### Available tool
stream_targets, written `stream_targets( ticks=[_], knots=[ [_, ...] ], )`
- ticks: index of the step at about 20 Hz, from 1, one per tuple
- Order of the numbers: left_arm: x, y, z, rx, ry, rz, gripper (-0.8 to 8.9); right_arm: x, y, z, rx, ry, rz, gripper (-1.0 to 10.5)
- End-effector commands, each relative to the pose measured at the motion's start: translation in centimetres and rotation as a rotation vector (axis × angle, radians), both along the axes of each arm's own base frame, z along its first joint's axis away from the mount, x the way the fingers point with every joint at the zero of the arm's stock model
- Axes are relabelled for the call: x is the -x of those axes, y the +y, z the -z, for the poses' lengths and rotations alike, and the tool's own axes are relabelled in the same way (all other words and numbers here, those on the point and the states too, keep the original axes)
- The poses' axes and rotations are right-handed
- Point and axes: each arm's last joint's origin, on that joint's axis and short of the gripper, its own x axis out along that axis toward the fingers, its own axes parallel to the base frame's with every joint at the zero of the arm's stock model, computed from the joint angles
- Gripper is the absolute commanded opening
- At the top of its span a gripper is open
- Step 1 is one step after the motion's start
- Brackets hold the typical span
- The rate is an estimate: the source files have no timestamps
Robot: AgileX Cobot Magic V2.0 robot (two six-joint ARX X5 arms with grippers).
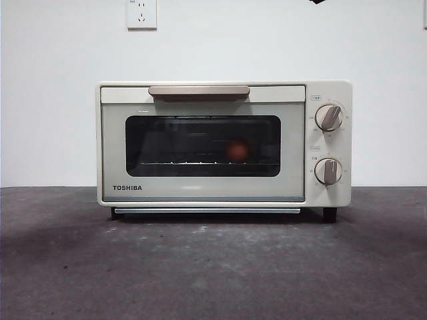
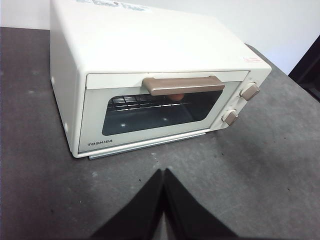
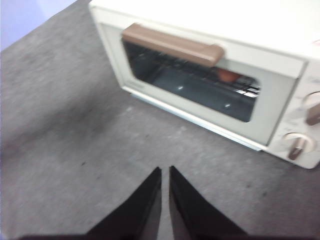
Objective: Eggoven
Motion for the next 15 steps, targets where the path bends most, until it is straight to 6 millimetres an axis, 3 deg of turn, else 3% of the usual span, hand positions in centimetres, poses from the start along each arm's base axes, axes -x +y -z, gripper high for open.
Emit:
stream_targets(
  ticks=[1,15],
  knots=[
    [0.0,-0.05,-0.53,-0.007,-0.031,0.008,0.07,-0.1,0.27,-0.16,0.004,-0.021,0.025,0.1],
    [-0.05,-0.07,-0.57,-0.005,-0.035,0.008,0.07,0.12,-0.39,-0.84,-0.019,-0.075,0.088,0.1]
  ],
)
